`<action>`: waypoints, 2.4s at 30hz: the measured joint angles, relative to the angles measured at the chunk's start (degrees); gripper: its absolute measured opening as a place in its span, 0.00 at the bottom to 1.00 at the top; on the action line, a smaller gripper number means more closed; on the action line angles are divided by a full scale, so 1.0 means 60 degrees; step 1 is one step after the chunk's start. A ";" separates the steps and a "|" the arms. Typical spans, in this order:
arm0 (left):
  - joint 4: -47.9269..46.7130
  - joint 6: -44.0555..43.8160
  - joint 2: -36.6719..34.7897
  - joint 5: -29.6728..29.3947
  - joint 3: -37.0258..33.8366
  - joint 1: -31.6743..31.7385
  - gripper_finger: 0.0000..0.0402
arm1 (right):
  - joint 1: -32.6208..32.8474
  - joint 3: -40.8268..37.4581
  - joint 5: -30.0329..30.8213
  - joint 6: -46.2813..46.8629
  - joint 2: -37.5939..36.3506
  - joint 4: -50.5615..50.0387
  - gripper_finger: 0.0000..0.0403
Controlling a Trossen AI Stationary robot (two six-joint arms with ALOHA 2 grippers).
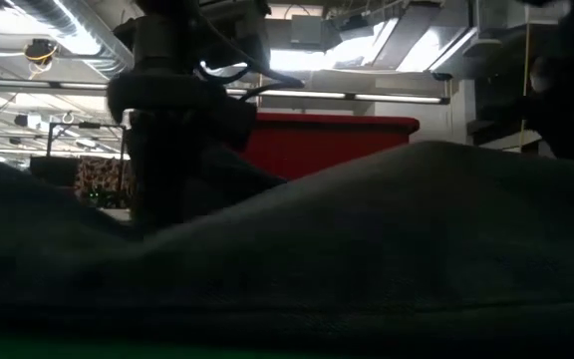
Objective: Fold laundry
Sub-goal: Fold the dark blue pants
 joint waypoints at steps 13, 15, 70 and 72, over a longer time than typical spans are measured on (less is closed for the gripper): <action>-0.1993 -0.0462 -0.0320 -0.0646 0.0055 0.0425 0.00 | 0.0541 -0.2158 -0.0693 0.2270 -0.0063 0.1590 0.40; -0.1994 -0.0385 -0.0320 -0.0645 0.0054 0.0425 0.00 | 0.0530 -0.2168 -0.0696 0.2343 -0.0048 0.1490 0.40; -0.6301 -0.0693 -0.4243 0.0521 0.0022 -0.0162 0.31 | 0.0534 0.1857 0.1660 0.0294 -0.0249 -0.0300 0.40; -0.6303 -0.0925 -0.4243 0.0810 0.0022 -0.0181 0.31 | 0.0534 0.1861 0.1654 0.0108 -0.0249 0.0090 0.40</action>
